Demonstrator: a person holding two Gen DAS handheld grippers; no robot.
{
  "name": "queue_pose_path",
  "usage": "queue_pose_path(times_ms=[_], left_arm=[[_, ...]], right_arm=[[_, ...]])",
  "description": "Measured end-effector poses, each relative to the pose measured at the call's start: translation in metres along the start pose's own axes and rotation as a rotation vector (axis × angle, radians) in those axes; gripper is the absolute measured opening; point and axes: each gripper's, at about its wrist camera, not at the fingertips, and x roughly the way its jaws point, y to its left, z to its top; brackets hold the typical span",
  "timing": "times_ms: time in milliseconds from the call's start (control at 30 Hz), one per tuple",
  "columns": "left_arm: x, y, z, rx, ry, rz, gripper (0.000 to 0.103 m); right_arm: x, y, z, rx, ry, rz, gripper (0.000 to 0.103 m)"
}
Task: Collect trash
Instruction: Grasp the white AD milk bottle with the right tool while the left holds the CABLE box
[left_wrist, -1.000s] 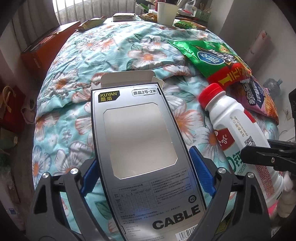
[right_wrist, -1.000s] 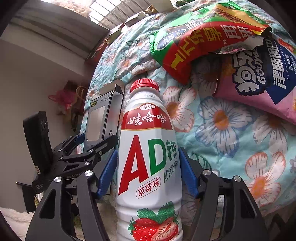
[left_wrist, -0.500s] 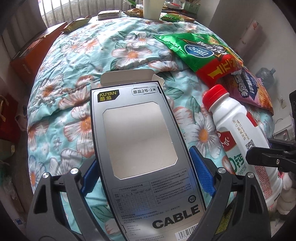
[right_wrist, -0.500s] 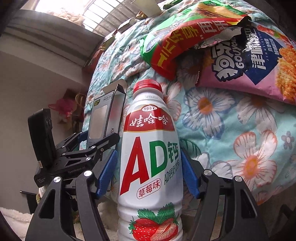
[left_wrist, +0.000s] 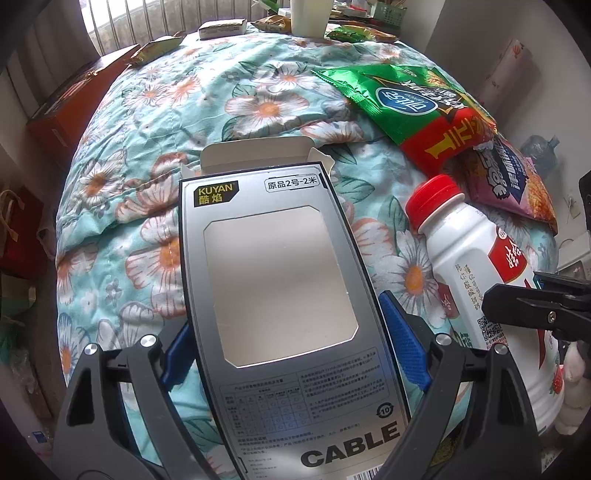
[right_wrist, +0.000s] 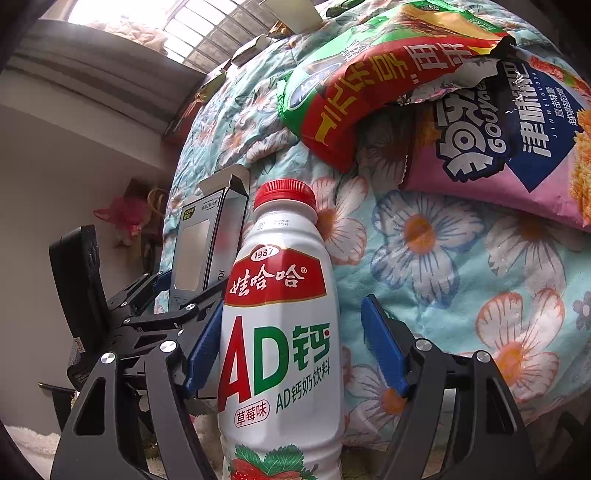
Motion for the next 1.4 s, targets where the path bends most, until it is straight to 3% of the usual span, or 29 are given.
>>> queue_pose_path(times_ms=[1100,1233,1400], left_arm=[[-0.0015,-0.0052,-0.004,0.009,-0.025,0.052,0.083],[-0.0021,-0.005,-0.0038,0.008,-0.026,0.052,0.083],[-0.0058,-0.0037,-0.0038,0.006,-0.034,0.058,0.083]], right_arm=[[0.0013,0.0072,-0.0066,-0.056,0.015,-0.023,0.072],[-0.0013,0.0039,-0.0067,-0.046,0.022,0.024,0.06],[-0.0044,0.0004,-0.0072,-0.04,0.018,0.04,0.059]])
